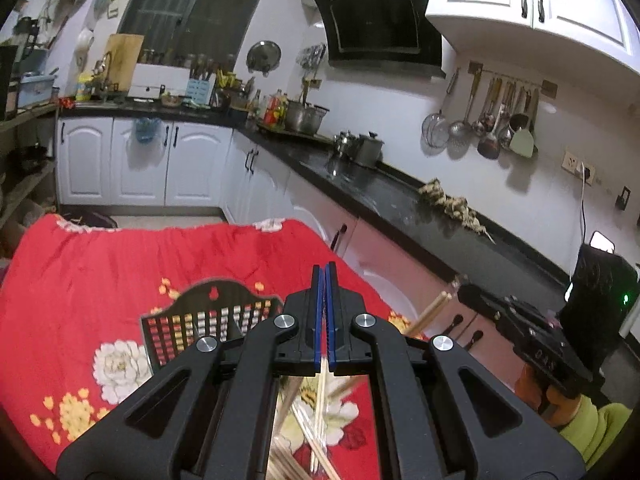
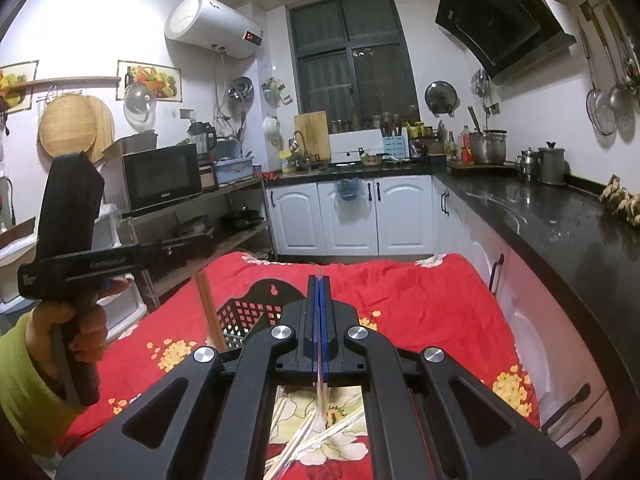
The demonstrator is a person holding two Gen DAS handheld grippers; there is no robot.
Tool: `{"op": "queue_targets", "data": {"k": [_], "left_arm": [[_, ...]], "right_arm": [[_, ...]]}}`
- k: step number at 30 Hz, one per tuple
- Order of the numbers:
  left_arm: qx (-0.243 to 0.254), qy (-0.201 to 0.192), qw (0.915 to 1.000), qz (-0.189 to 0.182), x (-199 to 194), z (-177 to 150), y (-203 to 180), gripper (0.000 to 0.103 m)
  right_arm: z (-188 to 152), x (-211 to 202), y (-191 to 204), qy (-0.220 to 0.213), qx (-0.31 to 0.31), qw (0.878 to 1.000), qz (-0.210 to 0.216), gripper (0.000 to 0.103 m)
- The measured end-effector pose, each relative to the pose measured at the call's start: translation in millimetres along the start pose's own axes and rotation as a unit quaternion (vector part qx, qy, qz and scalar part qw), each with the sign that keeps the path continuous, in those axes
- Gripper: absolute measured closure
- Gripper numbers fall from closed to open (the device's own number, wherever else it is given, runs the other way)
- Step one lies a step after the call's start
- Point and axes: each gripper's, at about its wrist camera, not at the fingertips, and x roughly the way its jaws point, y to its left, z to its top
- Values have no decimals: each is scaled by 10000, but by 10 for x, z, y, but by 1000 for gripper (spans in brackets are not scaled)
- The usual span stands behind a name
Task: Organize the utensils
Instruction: 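Lift the held chopsticks with both tools and carry them above the green holder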
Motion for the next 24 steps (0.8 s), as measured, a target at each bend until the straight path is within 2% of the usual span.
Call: {"op": "queue_targets", "data": {"k": [12,24], "left_arm": [[259,-749,9960,411,-140,502,-46,103],[29,-1051,9933,480,67,789,117,103]], "right_arm": [[297,46,199,-286,-180,9991,247,102],[607,286,245,-475,-158,9983,283,102]]}}
